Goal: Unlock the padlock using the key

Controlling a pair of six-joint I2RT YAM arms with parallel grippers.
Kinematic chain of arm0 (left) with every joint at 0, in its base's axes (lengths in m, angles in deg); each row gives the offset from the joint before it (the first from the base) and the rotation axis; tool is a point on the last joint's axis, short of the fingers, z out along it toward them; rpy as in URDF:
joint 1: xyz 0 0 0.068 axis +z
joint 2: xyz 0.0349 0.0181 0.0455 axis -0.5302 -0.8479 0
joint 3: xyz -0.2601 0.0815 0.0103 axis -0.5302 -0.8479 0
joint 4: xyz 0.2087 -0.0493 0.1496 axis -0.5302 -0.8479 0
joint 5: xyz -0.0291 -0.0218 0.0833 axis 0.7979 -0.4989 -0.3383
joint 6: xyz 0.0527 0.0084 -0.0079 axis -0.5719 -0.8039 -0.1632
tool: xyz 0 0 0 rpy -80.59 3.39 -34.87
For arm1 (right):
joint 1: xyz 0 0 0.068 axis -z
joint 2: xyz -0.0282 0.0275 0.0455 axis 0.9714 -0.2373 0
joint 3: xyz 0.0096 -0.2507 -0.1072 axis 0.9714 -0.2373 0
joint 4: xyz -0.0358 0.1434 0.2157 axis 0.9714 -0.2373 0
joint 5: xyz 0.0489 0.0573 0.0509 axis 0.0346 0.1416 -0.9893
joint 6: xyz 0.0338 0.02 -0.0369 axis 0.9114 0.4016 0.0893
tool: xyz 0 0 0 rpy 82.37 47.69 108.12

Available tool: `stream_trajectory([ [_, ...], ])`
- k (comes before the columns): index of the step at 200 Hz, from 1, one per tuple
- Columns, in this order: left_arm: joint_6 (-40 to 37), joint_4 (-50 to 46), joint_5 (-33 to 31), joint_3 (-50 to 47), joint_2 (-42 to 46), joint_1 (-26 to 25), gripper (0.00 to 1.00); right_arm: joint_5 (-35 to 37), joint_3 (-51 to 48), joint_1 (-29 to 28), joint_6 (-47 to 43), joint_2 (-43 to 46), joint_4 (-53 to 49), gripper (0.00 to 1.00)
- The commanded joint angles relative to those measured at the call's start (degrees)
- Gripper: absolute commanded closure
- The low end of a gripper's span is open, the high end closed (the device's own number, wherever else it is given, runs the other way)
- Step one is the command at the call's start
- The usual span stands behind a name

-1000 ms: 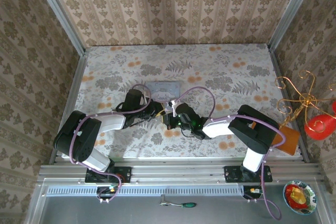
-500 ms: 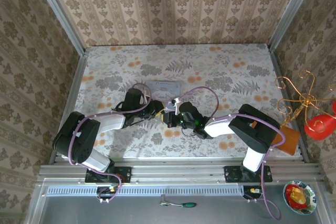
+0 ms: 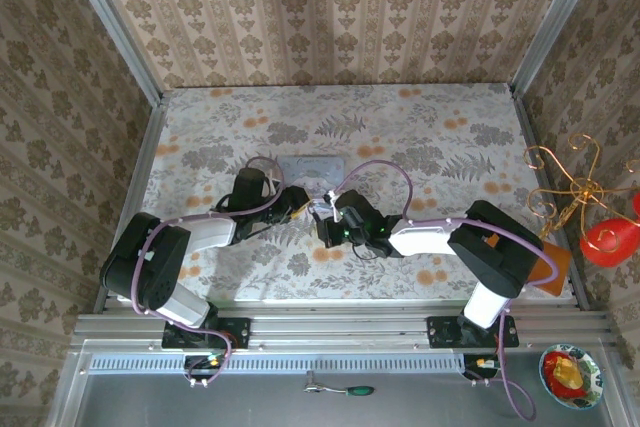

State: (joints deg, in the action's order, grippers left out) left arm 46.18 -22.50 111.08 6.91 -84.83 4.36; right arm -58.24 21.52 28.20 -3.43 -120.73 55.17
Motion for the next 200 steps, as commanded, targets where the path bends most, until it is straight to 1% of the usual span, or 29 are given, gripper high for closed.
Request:
stream_trajectory([
  [1, -1.96, 0.39, -1.23, -0.18, -0.83, 0.72, 0.59, 0.47, 1.37, -0.02, -2.63, 1.55, -4.13, 0.83],
  [25, -3.50, -2.18, -2.27, 0.02, 0.43, 0.90, 0.59, -0.49, 1.17, 0.68, -0.98, 1.06, -3.18, 0.72],
  [49, -7.38, -8.72, -4.34, 1.30, 3.75, 0.89, 0.58, -1.01, 0.44, 1.70, -0.20, 1.44, -3.19, 0.64],
  [89, -16.38, -21.28, -8.48, 5.41, 12.42, 0.85, 0.57, -3.38, -1.68, 3.82, 1.28, 3.24, -0.89, 0.59],
  [116, -25.10, -31.49, -13.05, 10.65, 15.69, 1.07, 0.54, -4.33, -1.01, 4.21, 3.10, 2.85, 0.38, 0.58],
  [135, -32.67, -40.81, -14.80, 16.68, 13.20, 1.16, 0.49, -4.45, -0.46, 4.86, 6.20, 1.44, 1.99, 0.57],
  [140, -34.50, -43.78, -15.45, 18.58, 12.05, 2.77, 0.48, -4.78, -0.53, 5.16, 7.21, 1.03, 2.85, 0.56],
  [152, -37.81, -48.22, -16.37, 21.90, 9.51, 3.35, 0.45, -5.69, -0.73, 5.80, 9.72, -0.09, 4.94, 0.52],
  [157, -38.87, -49.26, -16.31, 22.83, 8.68, 3.53, 0.43, -6.05, -0.73, 6.03, 10.45, -0.49, 5.48, 0.50],
  [161, -39.57, -49.82, -16.16, 23.44, 7.84, 3.72, 0.38, -6.23, -0.66, 6.07, 10.81, -0.92, 5.82, 0.50],
  [168, -40.39, -50.27, -15.69, 24.33, 6.40, 4.06, 0.36, -6.43, -0.36, 6.06, 11.21, -1.52, 5.88, 0.49],
  [200, -41.32, -49.97, -13.63, 26.41, 0.35, 4.70, 0.36, -6.49, 2.58, 5.94, 11.61, -4.33, 1.54, 0.48],
])
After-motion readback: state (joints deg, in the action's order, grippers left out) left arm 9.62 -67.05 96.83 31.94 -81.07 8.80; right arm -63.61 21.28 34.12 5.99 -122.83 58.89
